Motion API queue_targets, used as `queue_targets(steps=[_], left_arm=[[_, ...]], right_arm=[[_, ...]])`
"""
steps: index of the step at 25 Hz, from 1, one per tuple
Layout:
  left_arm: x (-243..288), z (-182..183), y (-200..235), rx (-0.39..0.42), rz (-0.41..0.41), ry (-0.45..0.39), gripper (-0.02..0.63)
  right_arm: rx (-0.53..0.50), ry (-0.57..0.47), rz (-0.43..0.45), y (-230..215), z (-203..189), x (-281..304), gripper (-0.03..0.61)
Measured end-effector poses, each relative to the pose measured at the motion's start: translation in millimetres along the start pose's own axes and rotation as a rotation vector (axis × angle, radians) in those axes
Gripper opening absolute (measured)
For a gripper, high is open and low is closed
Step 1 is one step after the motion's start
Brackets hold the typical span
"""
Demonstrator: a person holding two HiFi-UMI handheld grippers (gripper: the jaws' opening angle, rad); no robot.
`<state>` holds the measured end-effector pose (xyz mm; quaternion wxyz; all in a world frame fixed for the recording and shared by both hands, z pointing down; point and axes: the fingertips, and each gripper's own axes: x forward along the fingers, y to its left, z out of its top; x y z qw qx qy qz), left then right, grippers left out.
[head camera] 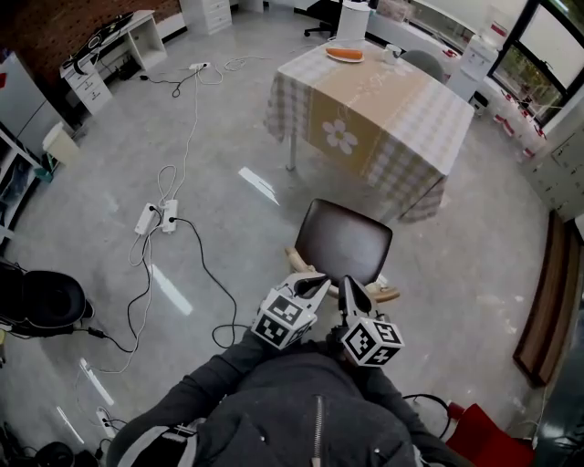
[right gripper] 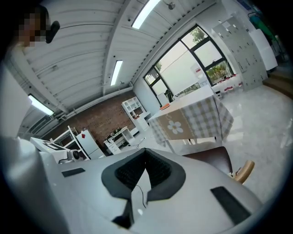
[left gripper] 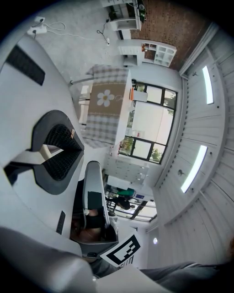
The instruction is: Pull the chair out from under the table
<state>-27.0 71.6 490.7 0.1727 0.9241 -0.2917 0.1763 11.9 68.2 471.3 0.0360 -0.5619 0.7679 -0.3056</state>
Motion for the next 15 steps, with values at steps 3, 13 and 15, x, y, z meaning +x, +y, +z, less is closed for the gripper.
queue_targets(steps=[3, 13, 15], left_arm=[[4, 1, 2, -0.008, 0.003, 0.001, 0.009], [16, 8, -9, 0.0, -0.011, 0.01, 0.009], [19, 8, -12, 0.006, -0.015, 0.013, 0.009]], right_arm=[[-0.007, -0.003, -0.02, -6, 0, -4, 0.011], [-0.04, -0.026, -0.079, -24, 13, -24, 0.011], [-0.04, -0.031, -0.085, -28, 15, -26, 0.011]])
